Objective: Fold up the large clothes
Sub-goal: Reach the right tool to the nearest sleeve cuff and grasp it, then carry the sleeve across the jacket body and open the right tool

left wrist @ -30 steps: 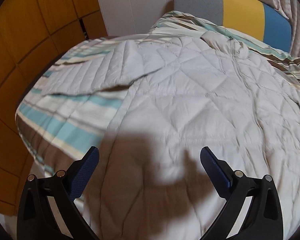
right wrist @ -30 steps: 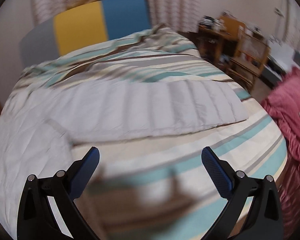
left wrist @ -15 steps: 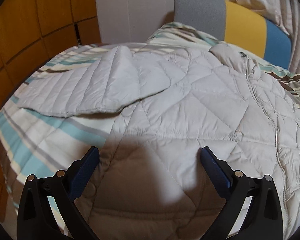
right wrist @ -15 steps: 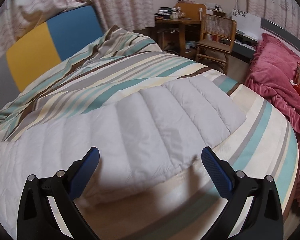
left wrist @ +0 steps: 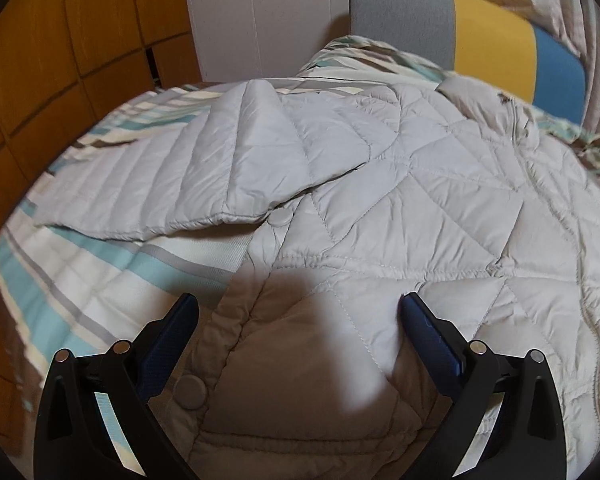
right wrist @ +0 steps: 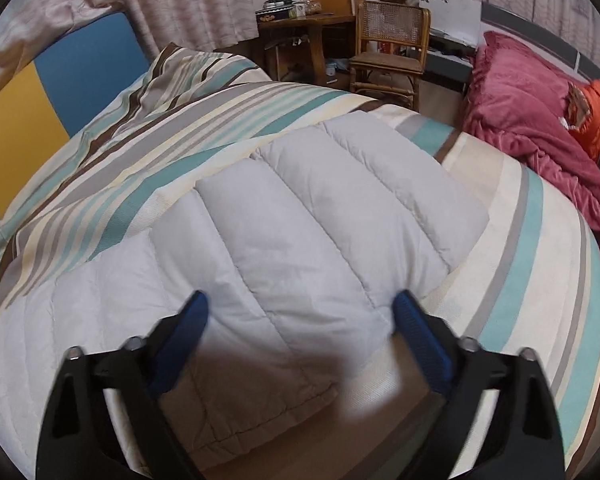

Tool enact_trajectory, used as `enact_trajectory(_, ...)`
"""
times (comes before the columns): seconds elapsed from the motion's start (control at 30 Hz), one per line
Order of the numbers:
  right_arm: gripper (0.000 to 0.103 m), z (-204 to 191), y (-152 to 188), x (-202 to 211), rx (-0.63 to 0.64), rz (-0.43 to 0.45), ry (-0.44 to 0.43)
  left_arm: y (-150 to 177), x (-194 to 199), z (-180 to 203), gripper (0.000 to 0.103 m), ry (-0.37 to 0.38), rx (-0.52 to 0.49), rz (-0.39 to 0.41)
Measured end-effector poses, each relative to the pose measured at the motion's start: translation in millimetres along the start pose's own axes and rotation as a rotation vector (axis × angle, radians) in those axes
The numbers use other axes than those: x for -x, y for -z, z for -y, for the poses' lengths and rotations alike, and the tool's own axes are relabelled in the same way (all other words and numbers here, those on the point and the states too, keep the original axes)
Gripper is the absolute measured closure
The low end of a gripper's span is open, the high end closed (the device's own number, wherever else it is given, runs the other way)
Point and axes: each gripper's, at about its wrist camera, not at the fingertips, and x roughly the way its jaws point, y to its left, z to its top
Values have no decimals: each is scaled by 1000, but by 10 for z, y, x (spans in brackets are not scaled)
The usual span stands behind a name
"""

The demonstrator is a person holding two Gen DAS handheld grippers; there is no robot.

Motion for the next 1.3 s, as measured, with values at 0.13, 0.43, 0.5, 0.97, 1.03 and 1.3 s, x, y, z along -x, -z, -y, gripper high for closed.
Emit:
enact_trajectory(0.13,66,-114,-8,50,51,43,-18,-32,-20,124,3,-66,-101,-13)
enact_trajectory(0.43,88,-515,163,499,272,253,-15,63,-105,5,3,-2,-7,-19)
enact_trajectory(0.5,89,-688,268,657,358,317,-28,61,-107,1,3,4,-2,-18)
enact_trajectory(0.97,89,-2204,1624,1604,1049,708,-186,80,-110,-35,3,27,39,-9)
enact_trajectory(1.03,89,-2389,1863,1675,1132,742,-220,79,-113,-38,3,35,46,-11)
enact_trajectory(1.3,89,-3035,2953,1902,1413,804,-402,90,-111,-76,3,52,60,-12)
